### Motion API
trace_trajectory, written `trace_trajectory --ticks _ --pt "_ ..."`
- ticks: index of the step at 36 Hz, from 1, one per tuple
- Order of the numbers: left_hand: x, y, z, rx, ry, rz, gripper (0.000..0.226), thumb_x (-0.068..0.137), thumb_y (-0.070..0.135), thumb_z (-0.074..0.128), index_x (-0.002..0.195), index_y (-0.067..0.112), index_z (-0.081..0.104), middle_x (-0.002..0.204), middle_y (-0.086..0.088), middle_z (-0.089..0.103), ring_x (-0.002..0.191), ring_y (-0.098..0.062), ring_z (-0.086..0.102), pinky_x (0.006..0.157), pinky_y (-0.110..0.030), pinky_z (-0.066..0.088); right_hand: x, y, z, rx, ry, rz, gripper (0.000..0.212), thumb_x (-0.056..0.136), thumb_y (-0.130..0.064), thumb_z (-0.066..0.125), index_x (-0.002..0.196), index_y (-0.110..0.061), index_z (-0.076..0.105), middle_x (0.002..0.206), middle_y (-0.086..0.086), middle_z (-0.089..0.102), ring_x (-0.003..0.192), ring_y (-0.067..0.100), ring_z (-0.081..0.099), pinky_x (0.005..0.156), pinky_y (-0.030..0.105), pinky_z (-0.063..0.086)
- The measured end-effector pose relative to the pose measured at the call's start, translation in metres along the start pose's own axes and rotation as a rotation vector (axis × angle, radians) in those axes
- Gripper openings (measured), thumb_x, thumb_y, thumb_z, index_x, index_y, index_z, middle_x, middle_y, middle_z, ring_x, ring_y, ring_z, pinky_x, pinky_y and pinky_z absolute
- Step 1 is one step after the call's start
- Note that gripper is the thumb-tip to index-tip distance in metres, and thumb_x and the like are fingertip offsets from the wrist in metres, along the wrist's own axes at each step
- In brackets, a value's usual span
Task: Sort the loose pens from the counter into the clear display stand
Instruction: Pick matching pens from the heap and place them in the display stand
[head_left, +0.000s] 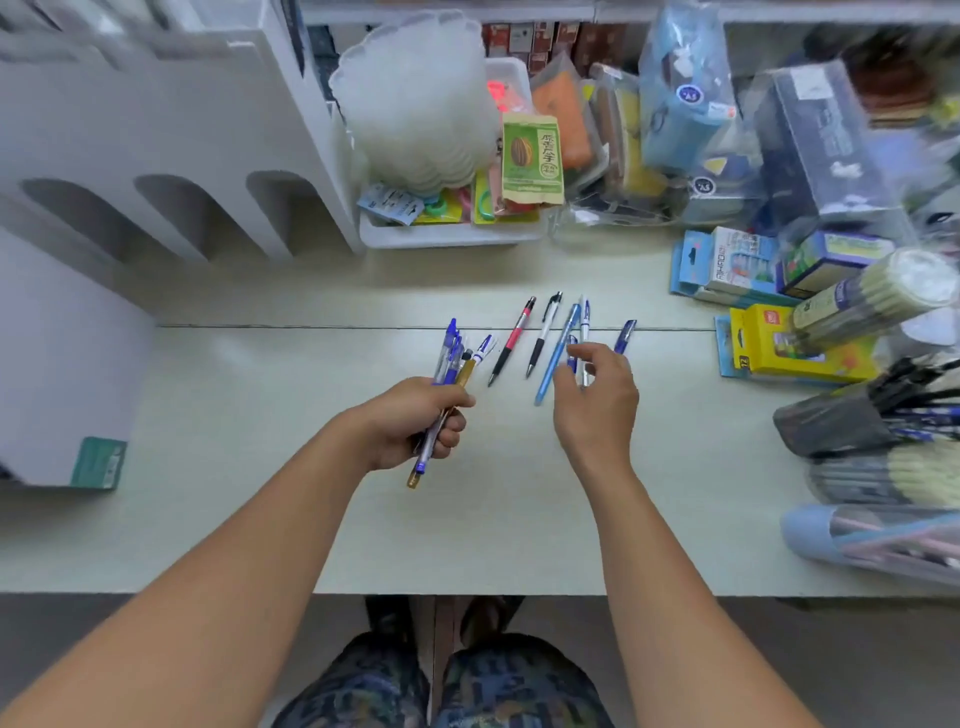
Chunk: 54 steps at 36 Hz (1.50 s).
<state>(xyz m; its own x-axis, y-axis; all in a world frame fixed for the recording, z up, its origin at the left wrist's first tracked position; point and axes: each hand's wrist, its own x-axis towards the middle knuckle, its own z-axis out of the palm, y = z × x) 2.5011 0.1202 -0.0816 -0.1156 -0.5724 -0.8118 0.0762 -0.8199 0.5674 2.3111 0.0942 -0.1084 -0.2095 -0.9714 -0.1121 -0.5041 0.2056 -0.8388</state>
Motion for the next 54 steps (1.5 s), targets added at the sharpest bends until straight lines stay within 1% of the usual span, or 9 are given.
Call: trace_trajectory --ticks 4,7,13,21,26,36,43,48,54 --pt "-0.032 -0.009 -0.011 -0.088 -0.053 0.035 0.021 0.100 0.010 0.052 0.087 0.016 0.039 0.060 -0.001 0.039 0.048 -0.013 0.032 0.042 -0.020 0.028 -0.016 -0.042 0.012 0.132 -0.082 0.099 0.010 0.094 -0.017 0.062 0.098 -0.021 0.070 0.098 -0.006 0.068 0.091 0.012 0.062 0.091 0.033 0.052" --pt "-0.057 -0.018 -0.023 -0.034 -0.038 0.127 0.014 0.100 0.009 0.053 0.093 0.015 0.043 0.063 -0.001 0.045 0.049 -0.014 0.036 0.045 -0.023 0.032 -0.031 -0.077 0.024 0.308 -0.365 0.233 0.015 0.098 -0.027 0.062 0.088 -0.018 0.069 0.085 0.000 0.069 0.074 0.015 0.063 0.072 0.033 0.054" --pt "-0.118 -0.041 -0.069 0.169 0.141 0.327 0.011 0.097 0.012 0.057 0.105 0.009 0.050 0.069 -0.004 0.046 0.049 -0.015 0.043 0.048 -0.027 0.040 -0.087 -0.139 0.059 0.345 -0.634 0.139 0.023 0.086 -0.028 0.081 0.082 -0.011 0.066 0.054 -0.002 0.049 0.048 0.015 0.038 0.045 0.024 0.032" --pt "-0.194 -0.085 -0.186 -0.108 0.136 0.525 0.016 0.103 0.037 0.052 0.095 0.023 0.053 0.068 0.000 0.036 0.046 -0.013 0.028 0.041 -0.023 0.028 -0.177 -0.214 0.134 0.331 -0.840 -0.007 0.015 0.089 -0.013 0.075 0.091 0.000 0.067 0.069 0.006 0.060 0.054 0.013 0.043 0.046 0.023 0.032" --pt "-0.233 -0.108 -0.262 -0.235 0.086 0.539 0.035 0.106 0.038 0.042 0.111 0.005 0.049 0.065 0.002 0.035 0.044 -0.011 0.025 0.041 -0.019 0.021 -0.242 -0.258 0.195 0.354 -0.768 0.029 0.004 0.091 -0.006 0.067 0.090 -0.009 0.070 0.066 -0.001 0.060 0.057 0.012 0.038 0.047 0.021 0.027" --pt "-0.271 -0.157 -0.349 -0.529 -0.052 0.501 0.033 0.099 0.043 0.052 0.089 0.012 0.048 0.063 0.001 0.037 0.044 -0.010 0.027 0.036 -0.019 0.023 -0.339 -0.305 0.266 0.421 -0.626 0.088 0.015 0.095 0.000 0.057 0.087 -0.009 0.067 0.066 0.004 0.055 0.055 0.011 0.046 0.044 0.023 0.034" --pt "-0.280 -0.159 -0.385 -0.520 0.050 0.546 0.024 0.102 0.033 0.056 0.102 0.010 0.050 0.066 -0.003 0.053 0.042 -0.010 0.032 0.037 -0.015 0.023 -0.350 -0.330 0.272 0.550 -0.439 0.009 0.017 0.097 0.005 0.052 0.088 -0.006 0.063 0.071 0.014 0.059 0.056 0.016 0.056 0.048 0.023 0.049" --pt "-0.283 -0.163 -0.404 -0.496 0.101 0.569 0.021 0.103 0.032 0.054 0.091 0.016 0.046 0.063 0.002 0.038 0.043 -0.009 0.022 0.037 -0.018 0.021 -0.328 -0.345 0.256 0.648 -0.097 -0.280 0.019 0.100 0.003 0.050 0.093 -0.012 0.059 0.076 0.005 0.061 0.065 0.017 0.064 0.061 0.028 0.057" --pt "-0.285 -0.167 -0.415 -0.519 0.036 0.556 0.025 0.105 0.034 0.048 0.096 0.011 0.052 0.061 0.003 0.034 0.041 -0.007 0.020 0.035 -0.017 0.019 -0.307 -0.339 0.271 0.215 0.111 -0.691 0.013 0.096 -0.008 0.060 0.102 -0.019 0.062 0.087 -0.001 0.068 0.078 0.020 0.071 0.074 0.037 0.061"
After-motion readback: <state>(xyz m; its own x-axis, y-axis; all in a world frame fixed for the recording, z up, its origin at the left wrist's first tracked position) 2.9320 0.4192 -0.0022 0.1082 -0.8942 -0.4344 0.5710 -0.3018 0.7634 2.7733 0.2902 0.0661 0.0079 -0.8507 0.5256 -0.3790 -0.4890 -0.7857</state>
